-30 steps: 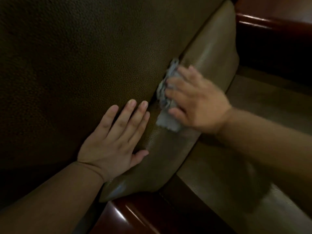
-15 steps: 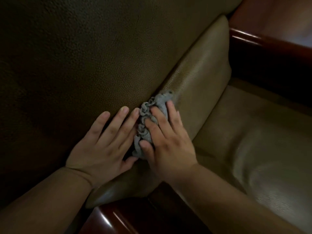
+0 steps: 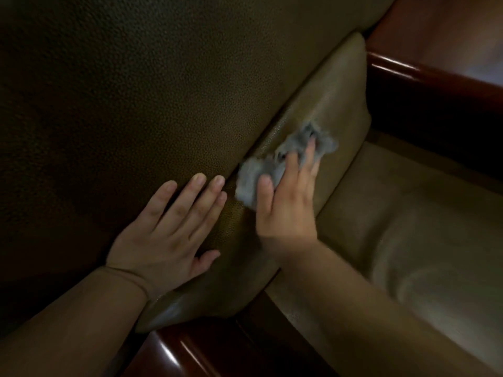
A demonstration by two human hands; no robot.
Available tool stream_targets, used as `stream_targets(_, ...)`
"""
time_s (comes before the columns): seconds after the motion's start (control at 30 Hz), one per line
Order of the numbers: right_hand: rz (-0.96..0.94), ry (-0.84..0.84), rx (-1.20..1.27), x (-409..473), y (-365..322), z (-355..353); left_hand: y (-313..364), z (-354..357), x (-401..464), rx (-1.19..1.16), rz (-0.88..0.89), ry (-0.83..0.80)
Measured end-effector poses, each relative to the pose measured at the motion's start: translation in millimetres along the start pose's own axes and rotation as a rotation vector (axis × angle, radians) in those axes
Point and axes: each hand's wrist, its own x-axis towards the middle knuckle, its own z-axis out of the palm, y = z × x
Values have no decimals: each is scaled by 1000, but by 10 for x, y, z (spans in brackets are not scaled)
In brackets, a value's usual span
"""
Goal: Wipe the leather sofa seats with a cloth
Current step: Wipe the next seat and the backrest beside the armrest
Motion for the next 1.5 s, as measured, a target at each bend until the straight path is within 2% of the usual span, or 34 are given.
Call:
stream_targets(0.1,14,-326,-22,-539,36,-100,4,-59,21,-4,2,-40)
stream_targets(0.13,37,-395,-72,-600,65,-165,-10,-82,28,-18,11,-59)
stream_targets(0.2,35,-422,-269,-495,129,-289,-33,-169,36,-87,3,-102)
stream_targets(0.27,58,-383,-353,-128,206,-434,44,-276,93,-219,10,-127)
stream_targets(0.37,87,-297,-307,613,265,-679,182,-445,586,-381,105,-80)
stream_targets(0.43,95,-269,-206,924,252,-716,141,-435,1178,-418,-10,7)
stream_targets(0.5,-22,-228,-181,916,277,-659,39,-337,1664,-413,-53,-17)
stream_targets(0.57,-199,-226,-165,653,457,-621,64,-176,1827,-382,60,-48)
stream_targets(0.7,-177,-382,-60,176,996,-551,185,-48,1809,-347,111,-59)
stream_targets(0.77,-211,-315,-58,280,1038,-479,176,-25,1821,-347,107,-43)
stream_targets(0.9,-237,-114,-22,1215,888,-608,207,46,1801,-389,117,31)
stream_targets(1.0,-54,-23,29,1950,761,-789,211,108,1775,-440,135,69)
stream_targets(1.07,22,36,32,2126,690,-802,206,111,1777,-449,138,77)
stream_targets(1.2,30,52,93,1605,767,-708,209,98,1781,-452,132,79)
stream_targets(1.3,143,-92,295,803,983,-503,225,105,1788,-469,132,80)
stream_targets(1.37,217,-114,499,543,1027,-448,229,112,1789,-478,128,71)
stream_targets(1.43,275,-99,571,795,997,-469,225,107,1791,-471,120,55)
stream_targets(1.5,341,41,480,1384,827,-556,220,95,1800,-469,115,51)
